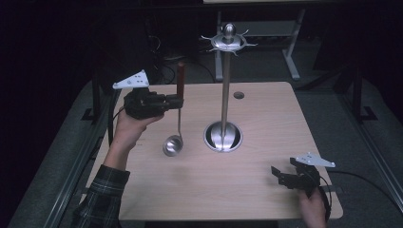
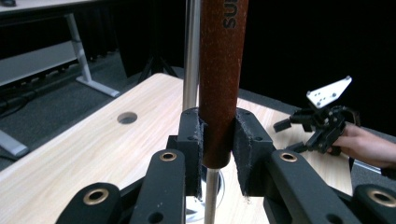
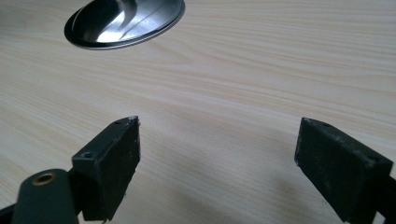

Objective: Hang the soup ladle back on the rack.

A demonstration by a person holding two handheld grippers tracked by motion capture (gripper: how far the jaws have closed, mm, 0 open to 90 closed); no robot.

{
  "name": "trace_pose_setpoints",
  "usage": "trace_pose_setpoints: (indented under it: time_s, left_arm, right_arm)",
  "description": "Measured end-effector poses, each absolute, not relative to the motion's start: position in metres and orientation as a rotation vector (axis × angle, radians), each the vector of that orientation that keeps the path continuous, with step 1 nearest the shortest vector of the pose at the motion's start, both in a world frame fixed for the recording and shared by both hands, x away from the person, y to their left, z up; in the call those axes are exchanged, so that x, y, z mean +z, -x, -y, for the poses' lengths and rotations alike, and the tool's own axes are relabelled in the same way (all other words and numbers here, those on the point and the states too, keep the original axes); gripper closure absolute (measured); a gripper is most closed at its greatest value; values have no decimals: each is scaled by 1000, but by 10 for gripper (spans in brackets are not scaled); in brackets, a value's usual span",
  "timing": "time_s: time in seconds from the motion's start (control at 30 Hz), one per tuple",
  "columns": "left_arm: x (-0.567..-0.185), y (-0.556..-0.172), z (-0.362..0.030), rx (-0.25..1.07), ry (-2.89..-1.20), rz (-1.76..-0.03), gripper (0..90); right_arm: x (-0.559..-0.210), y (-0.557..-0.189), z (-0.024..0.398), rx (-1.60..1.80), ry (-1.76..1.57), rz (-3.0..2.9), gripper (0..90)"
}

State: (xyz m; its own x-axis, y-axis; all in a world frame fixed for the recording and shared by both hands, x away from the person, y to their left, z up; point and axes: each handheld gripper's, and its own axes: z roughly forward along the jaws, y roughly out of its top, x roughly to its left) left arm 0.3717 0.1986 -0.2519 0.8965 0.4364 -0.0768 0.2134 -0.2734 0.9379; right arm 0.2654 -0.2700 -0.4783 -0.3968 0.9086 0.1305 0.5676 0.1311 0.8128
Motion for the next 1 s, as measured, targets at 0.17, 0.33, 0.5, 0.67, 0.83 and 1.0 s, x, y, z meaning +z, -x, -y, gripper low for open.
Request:
trace_pose_setpoints:
  time_s: [0.17, 0.33, 0.5, 0.67, 0.83, 1.0]
  left_arm:
    - [-241, -377, -192, 231, -1852, -465, 746]
    - [-232, -381, -184, 235, -1851, -451, 746]
    - [-225, -385, -177, 238, -1847, -439, 746]
    - [-221, -390, -168, 239, -1860, -435, 746]
    - [-219, -394, -160, 231, -1866, -425, 746]
    - [-218, -397, -154, 229, -1871, -418, 746]
  right_arm:
    - [-478, -265, 270, 1167, -1425, -2019, 136]
    - [-478, -266, 271, 1170, -1420, -2021, 136]
    - [-478, -265, 271, 1171, -1420, -2020, 136]
    - [-478, -265, 271, 1173, -1421, -2020, 136]
    - [-478, -265, 271, 1177, -1422, -2019, 136]
    - [-478, -265, 271, 1181, -1422, -2017, 136]
